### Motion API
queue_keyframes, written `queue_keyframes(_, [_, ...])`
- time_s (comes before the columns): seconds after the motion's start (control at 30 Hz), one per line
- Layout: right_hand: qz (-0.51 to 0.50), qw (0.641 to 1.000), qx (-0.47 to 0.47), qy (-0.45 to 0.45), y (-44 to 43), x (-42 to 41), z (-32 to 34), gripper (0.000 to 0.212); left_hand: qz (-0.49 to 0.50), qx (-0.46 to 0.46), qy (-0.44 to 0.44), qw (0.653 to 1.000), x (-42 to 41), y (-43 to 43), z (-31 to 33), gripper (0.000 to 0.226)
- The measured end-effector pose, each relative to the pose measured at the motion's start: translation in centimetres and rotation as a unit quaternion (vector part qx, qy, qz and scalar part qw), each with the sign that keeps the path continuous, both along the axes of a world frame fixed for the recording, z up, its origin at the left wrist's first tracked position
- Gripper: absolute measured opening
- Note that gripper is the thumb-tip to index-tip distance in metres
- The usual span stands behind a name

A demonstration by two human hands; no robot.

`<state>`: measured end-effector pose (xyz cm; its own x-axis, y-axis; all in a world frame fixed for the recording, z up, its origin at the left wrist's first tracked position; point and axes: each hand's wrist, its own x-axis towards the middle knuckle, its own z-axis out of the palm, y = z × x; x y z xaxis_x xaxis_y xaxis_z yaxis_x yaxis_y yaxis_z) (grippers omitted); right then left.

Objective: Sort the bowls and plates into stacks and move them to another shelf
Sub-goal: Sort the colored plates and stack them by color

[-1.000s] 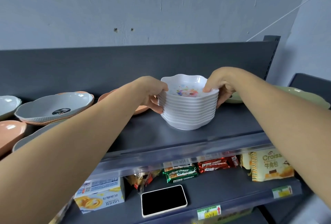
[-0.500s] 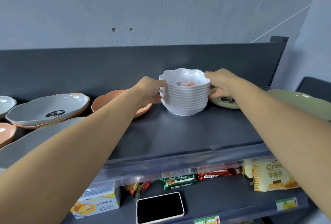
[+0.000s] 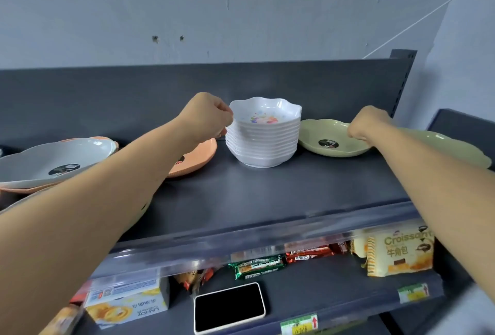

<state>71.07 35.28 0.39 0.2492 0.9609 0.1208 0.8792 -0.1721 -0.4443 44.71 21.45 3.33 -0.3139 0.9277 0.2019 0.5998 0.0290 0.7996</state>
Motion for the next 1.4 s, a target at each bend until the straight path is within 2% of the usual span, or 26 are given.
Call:
queue_keyframes(0.1, [-0.020, 0.999, -0.023, -0.015, -0.7, 2.3, -1.0, 0.018, -0.065, 0.013, 0.026, 0.997, 3.5, 0.1, 0.6, 0.018])
queue_keyframes(0.2, [-0.029, 0.999, -0.026, 0.032, -1.0, 4.2, -1.9, 0.008, -0.110, 0.006, 0.053, 0.993, 6.7, 0.6, 0.5, 0.017])
queue_keyframes(0.27, [-0.035, 0.998, 0.017, 0.041, -1.1, 5.5, -1.8, 0.009, -0.134, -0.006, 0.064, 0.989, 8.6, 1.1, 0.2, 0.018])
queue_keyframes(0.37, [-0.061, 0.995, 0.035, 0.066, -1.0, 7.9, -1.1, 0.023, -0.164, -0.033, 0.074, 0.983, 11.4, 2.2, -0.3, 0.019])
queue_keyframes(0.47, [-0.101, 0.993, 0.017, 0.064, -1.4, 10.2, -1.0, 0.007, -0.179, -0.076, 0.067, 0.979, 13.9, 4.0, -1.1, 0.021])
queue_keyframes(0.57, [-0.163, 0.986, -0.016, 0.025, -1.1, 13.1, -1.7, 0.038, -0.170, -0.119, 0.066, 0.976, 15.6, 5.8, -1.9, 0.023])
queue_keyframes(0.73, [-0.251, 0.966, -0.053, 0.021, -0.6, 17.0, -2.6, 0.048, -0.147, -0.169, 0.055, 0.973, 17.2, 8.0, -2.7, 0.010])
queue_keyframes(0.9, [-0.212, 0.969, -0.038, 0.120, -0.4, 19.1, -3.1, 0.029, -0.099, -0.212, 0.050, 0.971, 17.8, 10.1, -4.0, 0.020])
queue_keyframes(1.0, [-0.226, 0.957, -0.026, 0.179, -0.3, 19.7, -2.6, 0.028, -0.085, -0.230, 0.019, 0.969, 17.7, 10.9, -5.0, 0.017])
queue_keyframes(1.13, [-0.238, 0.935, 0.049, 0.259, -0.1, 20.3, -1.3, 0.031, -0.065, -0.241, -0.005, 0.968, 17.7, 11.5, -5.8, 0.022])
queue_keyframes(1.27, [-0.200, 0.920, 0.091, 0.324, 0.2, 19.0, 0.2, 0.029, -0.041, -0.251, -0.047, 0.966, 17.7, 11.9, -6.1, 0.022])
queue_keyframes(1.4, [-0.129, 0.935, 0.089, 0.317, 0.7, 15.6, 1.3, 0.018, -0.048, -0.262, -0.108, 0.958, 17.7, 11.9, -6.6, 0.026])
